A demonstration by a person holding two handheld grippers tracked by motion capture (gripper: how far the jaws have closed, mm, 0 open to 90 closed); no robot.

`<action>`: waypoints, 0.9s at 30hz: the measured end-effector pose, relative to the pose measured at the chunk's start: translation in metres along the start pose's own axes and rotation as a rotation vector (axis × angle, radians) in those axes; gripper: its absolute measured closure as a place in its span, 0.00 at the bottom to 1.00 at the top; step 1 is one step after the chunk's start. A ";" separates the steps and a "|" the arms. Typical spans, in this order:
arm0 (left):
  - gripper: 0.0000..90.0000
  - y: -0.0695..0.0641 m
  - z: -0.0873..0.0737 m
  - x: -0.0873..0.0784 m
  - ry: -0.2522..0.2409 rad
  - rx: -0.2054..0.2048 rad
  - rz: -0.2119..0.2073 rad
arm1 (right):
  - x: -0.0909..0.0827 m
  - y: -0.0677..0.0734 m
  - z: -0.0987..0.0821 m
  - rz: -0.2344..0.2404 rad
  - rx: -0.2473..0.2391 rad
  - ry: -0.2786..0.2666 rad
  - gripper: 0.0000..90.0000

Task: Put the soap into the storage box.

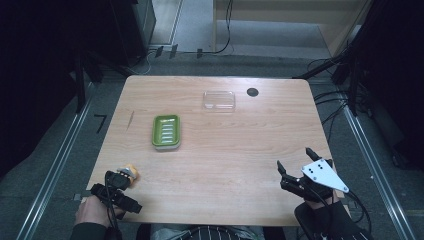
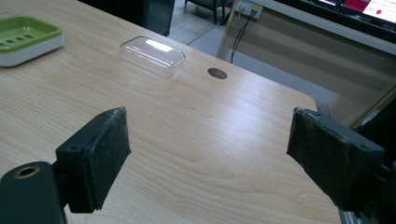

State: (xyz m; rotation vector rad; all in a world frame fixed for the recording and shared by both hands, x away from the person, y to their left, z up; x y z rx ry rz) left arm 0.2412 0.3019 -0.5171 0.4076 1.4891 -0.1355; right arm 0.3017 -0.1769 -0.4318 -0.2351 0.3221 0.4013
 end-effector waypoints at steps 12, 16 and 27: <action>0.00 -0.001 0.003 -0.001 -0.027 0.017 -0.005 | 0.000 0.000 0.000 -0.001 -0.003 0.003 0.15; 0.00 -0.001 0.007 -0.002 -0.037 0.015 -0.010 | 0.000 0.000 0.000 -0.002 0.001 0.001 0.15; 0.00 0.013 0.027 0.001 -0.068 -0.019 -0.021 | 0.001 0.000 0.000 0.001 -0.007 0.005 0.15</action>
Point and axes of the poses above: each handheld gripper's, and its own axes: x roughly forward along the jaws, z roughly out of its top, y roughly to its left, the point moved 8 cm from there along x, roughly forward along the jaws, and after that the axes turned 5 degrees about z, right-handed, at the moved point
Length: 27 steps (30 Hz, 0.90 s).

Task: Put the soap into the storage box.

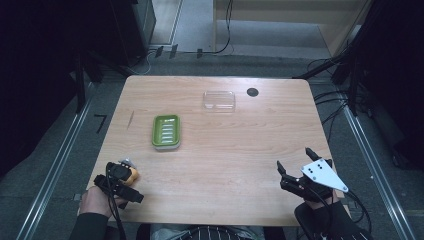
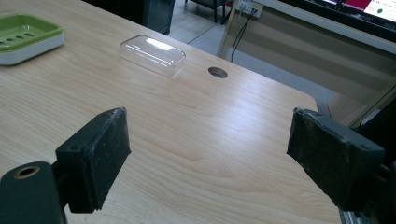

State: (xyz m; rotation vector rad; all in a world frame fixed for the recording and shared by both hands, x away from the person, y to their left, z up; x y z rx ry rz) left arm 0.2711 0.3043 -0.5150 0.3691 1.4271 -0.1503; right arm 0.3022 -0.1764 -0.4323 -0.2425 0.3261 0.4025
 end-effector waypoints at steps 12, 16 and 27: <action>0.00 0.020 0.015 0.005 -0.014 -0.057 0.007 | -0.001 0.000 -0.001 0.001 0.005 0.002 0.15; 0.00 0.028 0.017 0.008 -0.021 -0.081 0.003 | -0.001 0.000 -0.001 0.000 0.005 0.002 0.15; 0.11 0.032 0.027 0.014 -0.028 -0.081 -0.007 | -0.001 0.000 -0.001 0.000 0.004 0.004 0.15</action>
Point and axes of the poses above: each handheld gripper's, and its own axes: x roughly forward along the jaws, z roughly out of its top, y roughly to its left, the point moved 8 cm from there along x, roughly forward along the jaws, and after that the axes turned 5 degrees about z, right-handed, at the moved point
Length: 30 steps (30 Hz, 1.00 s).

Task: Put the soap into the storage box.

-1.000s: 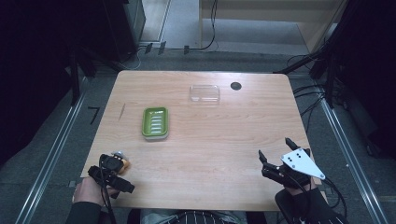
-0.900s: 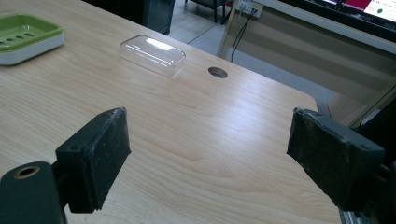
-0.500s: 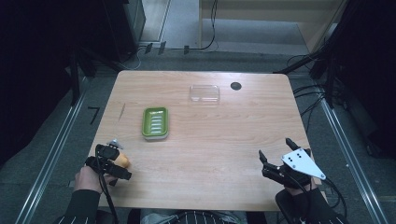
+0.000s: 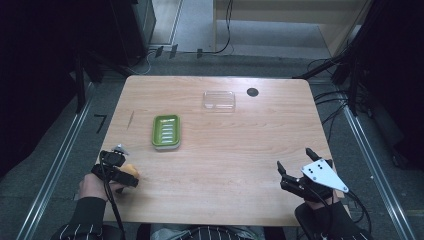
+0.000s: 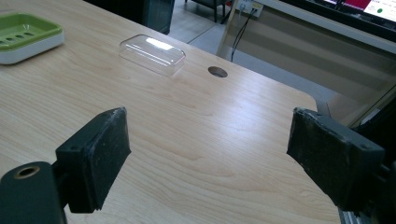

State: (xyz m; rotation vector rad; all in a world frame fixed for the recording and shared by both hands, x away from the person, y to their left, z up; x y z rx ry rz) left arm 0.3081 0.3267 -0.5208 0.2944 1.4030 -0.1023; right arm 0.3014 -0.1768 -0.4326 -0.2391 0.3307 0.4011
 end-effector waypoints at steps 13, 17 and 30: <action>0.43 0.002 0.000 0.002 -0.019 0.085 0.014 | 0.000 0.000 0.000 0.000 -0.002 0.000 0.15; 0.43 0.004 0.001 0.002 -0.028 0.139 0.006 | 0.000 0.000 0.000 0.002 -0.003 0.001 0.15; 0.29 0.005 0.005 0.005 0.012 0.083 0.014 | 0.000 0.000 0.000 0.003 -0.002 0.002 0.15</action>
Point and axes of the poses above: each handheld gripper's, and its own axes: x roughly forward along the jaws, z roughly out of its top, y roughly to its left, the point moved 8 cm from there along x, roughly forward along the jaws, and after that the axes turned 5 degrees about z, right-handed, at the moved point
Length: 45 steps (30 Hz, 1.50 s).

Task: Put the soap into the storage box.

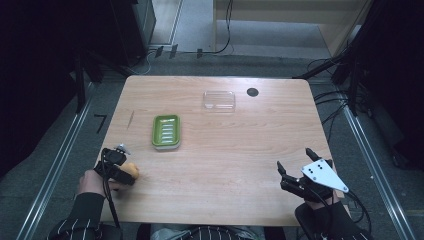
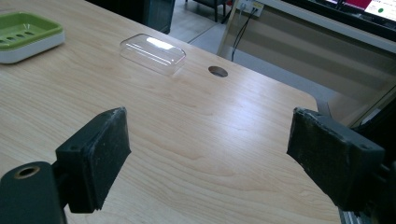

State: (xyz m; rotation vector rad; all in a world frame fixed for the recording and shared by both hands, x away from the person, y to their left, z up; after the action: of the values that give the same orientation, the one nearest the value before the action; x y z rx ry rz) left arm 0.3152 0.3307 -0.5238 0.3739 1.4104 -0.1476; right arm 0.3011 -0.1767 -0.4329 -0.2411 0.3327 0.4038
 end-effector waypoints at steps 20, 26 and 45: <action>0.44 -0.004 0.001 0.001 -0.004 0.028 0.004 | 0.000 0.000 0.000 0.000 0.003 -0.001 0.15; 0.44 -0.004 0.001 0.000 -0.008 0.032 0.006 | 0.000 -0.001 0.000 0.001 0.003 -0.001 0.15; 0.44 -0.006 0.004 -0.013 -0.029 0.051 0.019 | 0.000 -0.001 0.000 0.001 0.005 -0.003 0.15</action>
State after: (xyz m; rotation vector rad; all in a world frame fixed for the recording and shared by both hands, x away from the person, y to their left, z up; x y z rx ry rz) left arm 0.3151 0.3219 -0.5121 0.4254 1.3758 -0.1727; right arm 0.3012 -0.1775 -0.4326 -0.2356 0.3310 0.4039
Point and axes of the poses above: each handheld gripper's, and its own axes: x roughly forward along the jaws, z roughly out of its top, y roughly to its left, the point moved 8 cm from there along x, roughly forward along the jaws, and after that the axes turned 5 degrees about z, right-handed, at the moved point
